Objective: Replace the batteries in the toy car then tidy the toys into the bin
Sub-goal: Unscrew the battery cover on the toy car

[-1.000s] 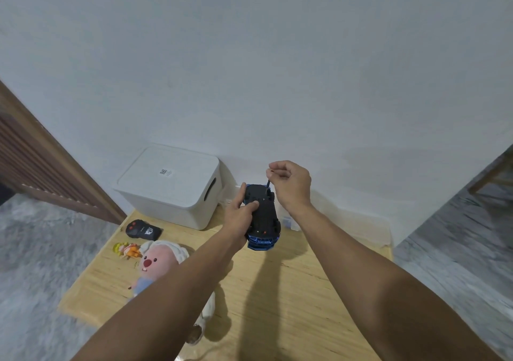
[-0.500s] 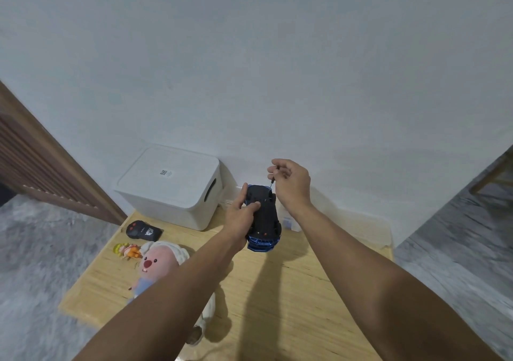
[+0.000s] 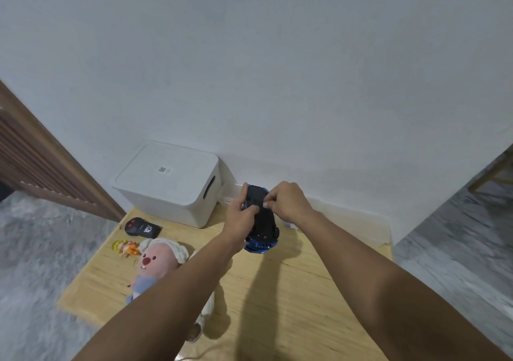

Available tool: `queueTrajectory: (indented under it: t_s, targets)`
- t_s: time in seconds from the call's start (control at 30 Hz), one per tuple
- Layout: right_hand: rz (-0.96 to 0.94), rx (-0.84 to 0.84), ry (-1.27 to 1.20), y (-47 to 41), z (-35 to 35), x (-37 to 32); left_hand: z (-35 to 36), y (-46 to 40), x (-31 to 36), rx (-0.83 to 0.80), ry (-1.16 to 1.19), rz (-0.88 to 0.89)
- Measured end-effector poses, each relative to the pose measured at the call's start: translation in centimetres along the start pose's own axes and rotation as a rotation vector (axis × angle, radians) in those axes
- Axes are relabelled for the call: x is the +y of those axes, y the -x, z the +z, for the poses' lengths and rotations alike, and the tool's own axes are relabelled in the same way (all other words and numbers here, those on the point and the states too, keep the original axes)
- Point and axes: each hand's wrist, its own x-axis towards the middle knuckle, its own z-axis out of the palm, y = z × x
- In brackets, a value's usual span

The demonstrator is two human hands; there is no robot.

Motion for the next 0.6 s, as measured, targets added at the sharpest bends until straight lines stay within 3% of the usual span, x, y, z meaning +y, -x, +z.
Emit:
queueTrajectory:
  t_s: [0.33, 0.6]
  targets:
    - [-0.02, 0.041, 0.255, 1.1, 2.3, -0.2, -0.5, 0.4, -1.3, -0.018, -0.095, 0.017]
    - [0.069, -0.071, 0.137, 1.4, 4.6, 3.0, -1.7, 0.6, -2.5, 0.03, -0.063, -0.063]
